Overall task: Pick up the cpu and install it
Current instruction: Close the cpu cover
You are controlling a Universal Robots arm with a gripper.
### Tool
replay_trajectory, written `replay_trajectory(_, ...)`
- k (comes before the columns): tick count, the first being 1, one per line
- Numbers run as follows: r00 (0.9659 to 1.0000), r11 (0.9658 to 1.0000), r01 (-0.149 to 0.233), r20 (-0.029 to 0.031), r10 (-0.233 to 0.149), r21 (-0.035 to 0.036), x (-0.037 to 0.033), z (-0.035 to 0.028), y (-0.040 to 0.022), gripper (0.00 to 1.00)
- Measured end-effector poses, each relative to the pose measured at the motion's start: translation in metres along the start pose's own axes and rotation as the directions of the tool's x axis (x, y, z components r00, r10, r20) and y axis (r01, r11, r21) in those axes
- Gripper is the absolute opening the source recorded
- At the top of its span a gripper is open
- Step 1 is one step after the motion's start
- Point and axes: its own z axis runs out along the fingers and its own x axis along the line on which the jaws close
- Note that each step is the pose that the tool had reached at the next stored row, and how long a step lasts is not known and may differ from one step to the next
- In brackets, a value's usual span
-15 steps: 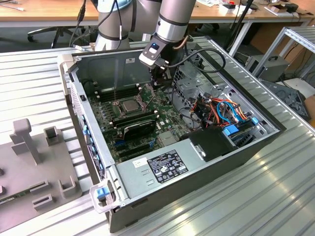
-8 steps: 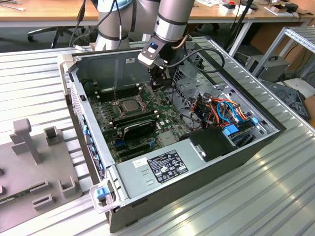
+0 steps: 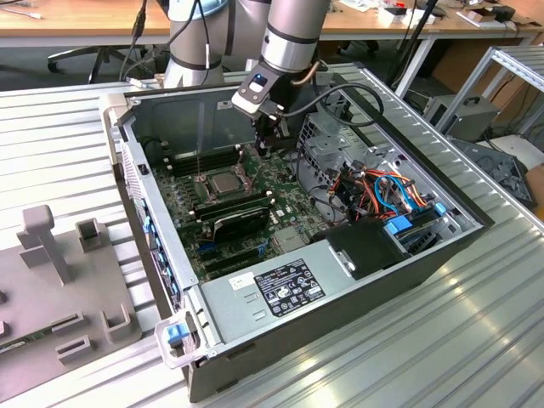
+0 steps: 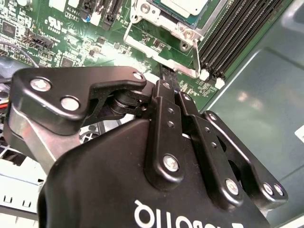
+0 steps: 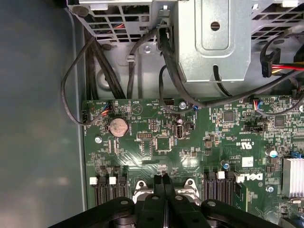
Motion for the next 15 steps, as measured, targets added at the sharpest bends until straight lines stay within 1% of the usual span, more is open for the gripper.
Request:
replay_trajectory(6, 1.0000, 1.0000, 0.000, -0.0001, 0.000, -0.0005, -0.0003, 0.0004, -0.0082, 0.11)
replay_trajectory(10, 1.0000, 1.0000, 0.000, -0.0001, 0.000, -0.0006, -0.0004, 0.0005, -0.0108, 0.11)
replay_trajectory(15, 1.0000, 1.0000, 0.000, 0.0000, 0.000, -0.0006, -0.0005, 0.0007, -0.0156, 0.11)
